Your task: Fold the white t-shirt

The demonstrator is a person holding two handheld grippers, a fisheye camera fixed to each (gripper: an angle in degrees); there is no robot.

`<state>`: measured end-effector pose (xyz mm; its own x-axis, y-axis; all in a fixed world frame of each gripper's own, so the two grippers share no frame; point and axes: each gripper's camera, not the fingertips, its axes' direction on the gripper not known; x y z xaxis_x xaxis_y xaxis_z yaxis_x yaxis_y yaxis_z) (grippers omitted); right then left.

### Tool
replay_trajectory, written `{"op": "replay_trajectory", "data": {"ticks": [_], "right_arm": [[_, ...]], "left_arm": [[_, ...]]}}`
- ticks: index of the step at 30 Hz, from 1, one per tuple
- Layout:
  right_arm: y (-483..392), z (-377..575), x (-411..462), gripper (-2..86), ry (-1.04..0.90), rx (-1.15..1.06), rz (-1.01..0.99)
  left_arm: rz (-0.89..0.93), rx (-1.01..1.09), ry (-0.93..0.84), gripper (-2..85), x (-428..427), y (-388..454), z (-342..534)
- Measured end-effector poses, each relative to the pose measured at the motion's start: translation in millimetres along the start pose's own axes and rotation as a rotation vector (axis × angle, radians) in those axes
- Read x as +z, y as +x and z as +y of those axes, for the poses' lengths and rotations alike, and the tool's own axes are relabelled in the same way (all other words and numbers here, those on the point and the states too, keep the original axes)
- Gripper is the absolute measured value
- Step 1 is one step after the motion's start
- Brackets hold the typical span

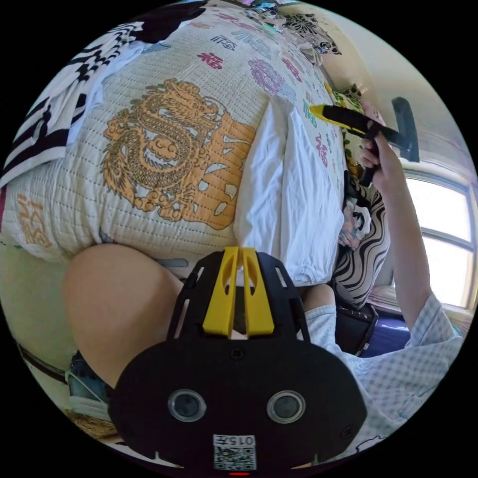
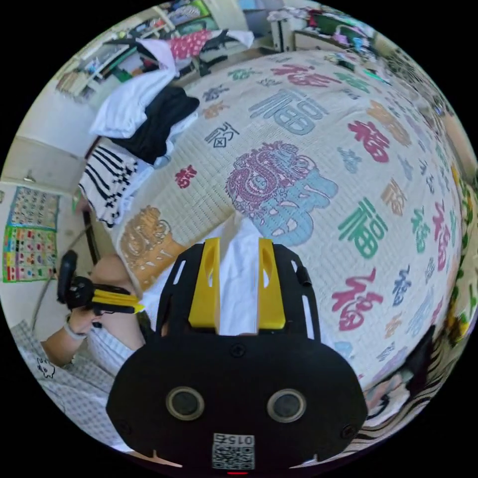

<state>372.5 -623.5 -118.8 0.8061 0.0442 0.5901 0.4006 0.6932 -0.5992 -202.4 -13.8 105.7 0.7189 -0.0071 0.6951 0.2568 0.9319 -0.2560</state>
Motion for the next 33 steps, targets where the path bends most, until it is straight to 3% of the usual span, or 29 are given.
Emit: {"op": "replay_trajectory", "data": {"ticks": [6,9,17,24,33], "right_arm": [[-27,-77,65,2.6,-0.327,-0.124,0.234],[-34,-89,68,0.6,-0.365,-0.152,0.286],[-6,-67,-28,-0.3,-0.089,-0.09,0.04],[79,45,-154,-0.2,0.182,-0.035,-0.262],[222,232,-233,0.4,0.369,0.124,-0.391]], "left_arm": [[0.08,0.016,0.061,-0.7,11,-19,3],[0.138,0.011,0.111,-0.7,10,-33,8],[0.108,0.163,0.189,-0.7,19,-26,41],[0.121,0.452,0.161,-0.7,62,55,72],[0.162,0.908,-0.069,-0.5,250,197,93]]}}
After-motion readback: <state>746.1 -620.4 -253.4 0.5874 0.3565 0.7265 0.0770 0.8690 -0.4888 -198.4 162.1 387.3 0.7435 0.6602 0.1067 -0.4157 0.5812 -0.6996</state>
